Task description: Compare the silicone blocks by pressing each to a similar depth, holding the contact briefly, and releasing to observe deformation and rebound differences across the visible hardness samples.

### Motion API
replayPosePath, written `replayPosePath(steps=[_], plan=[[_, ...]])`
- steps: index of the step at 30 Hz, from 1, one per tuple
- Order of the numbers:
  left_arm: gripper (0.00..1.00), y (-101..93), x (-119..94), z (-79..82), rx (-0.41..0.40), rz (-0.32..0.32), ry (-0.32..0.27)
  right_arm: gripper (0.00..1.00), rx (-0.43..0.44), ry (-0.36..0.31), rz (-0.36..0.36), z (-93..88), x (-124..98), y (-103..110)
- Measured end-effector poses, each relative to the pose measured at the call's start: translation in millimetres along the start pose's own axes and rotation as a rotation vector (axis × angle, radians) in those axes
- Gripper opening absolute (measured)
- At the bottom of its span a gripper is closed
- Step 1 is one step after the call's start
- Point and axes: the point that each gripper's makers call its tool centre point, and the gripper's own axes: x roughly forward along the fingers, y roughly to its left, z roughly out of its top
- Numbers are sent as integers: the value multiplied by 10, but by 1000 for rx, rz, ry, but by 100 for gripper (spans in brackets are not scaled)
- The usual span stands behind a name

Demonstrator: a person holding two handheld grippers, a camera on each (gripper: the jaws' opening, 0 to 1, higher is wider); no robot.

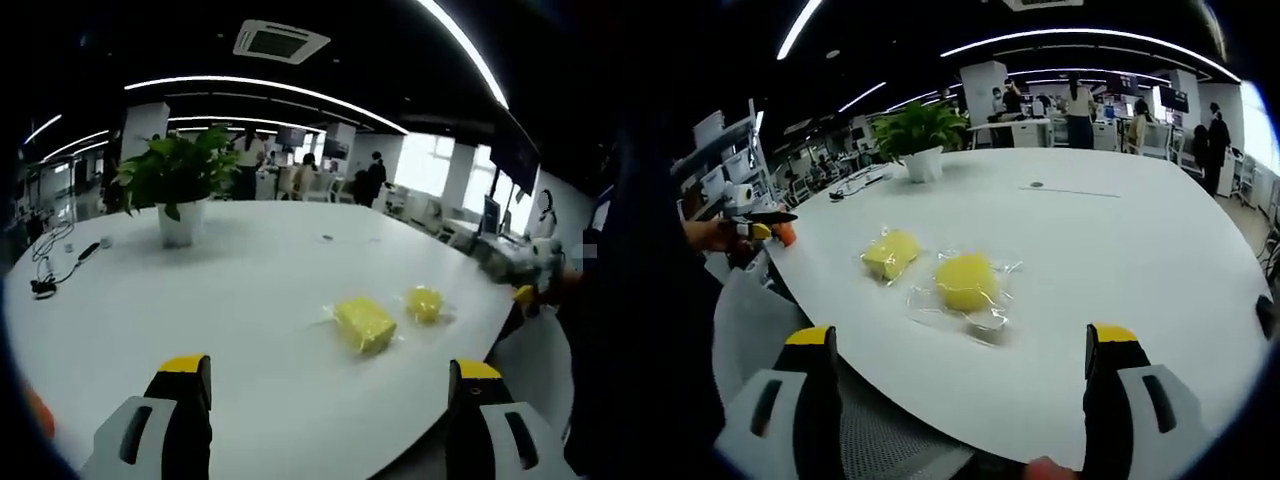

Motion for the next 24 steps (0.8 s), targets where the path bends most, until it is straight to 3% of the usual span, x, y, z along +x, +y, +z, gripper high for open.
replayPosePath(steps=[3, 6, 9, 13, 18, 20, 24], plan=[[100, 8, -37, 33, 4, -8, -19, 96, 21, -54, 41, 84, 24, 59], [100, 8, -68, 51, -23, -24, -27, 96, 25, -53, 17, 63, 21, 17], [100, 97, -118, -6, -20, -5, -27, 96, 52, -57, 17, 9, 53, -13], [100, 177, -193, -7, -77, 16, -51, 96, 55, -62, 6, 15, 74, -65], [100, 181, -165, -33, -72, 9, -11, 96, 66, -70, -4, 88, 75, -109], [100, 180, -131, -21, -96, -3, -12, 96, 60, -71, -9, 101, 84, -110], [100, 186, -65, -4, -69, 7, -4, 96, 52, -71, -3, 131, 96, -91]])
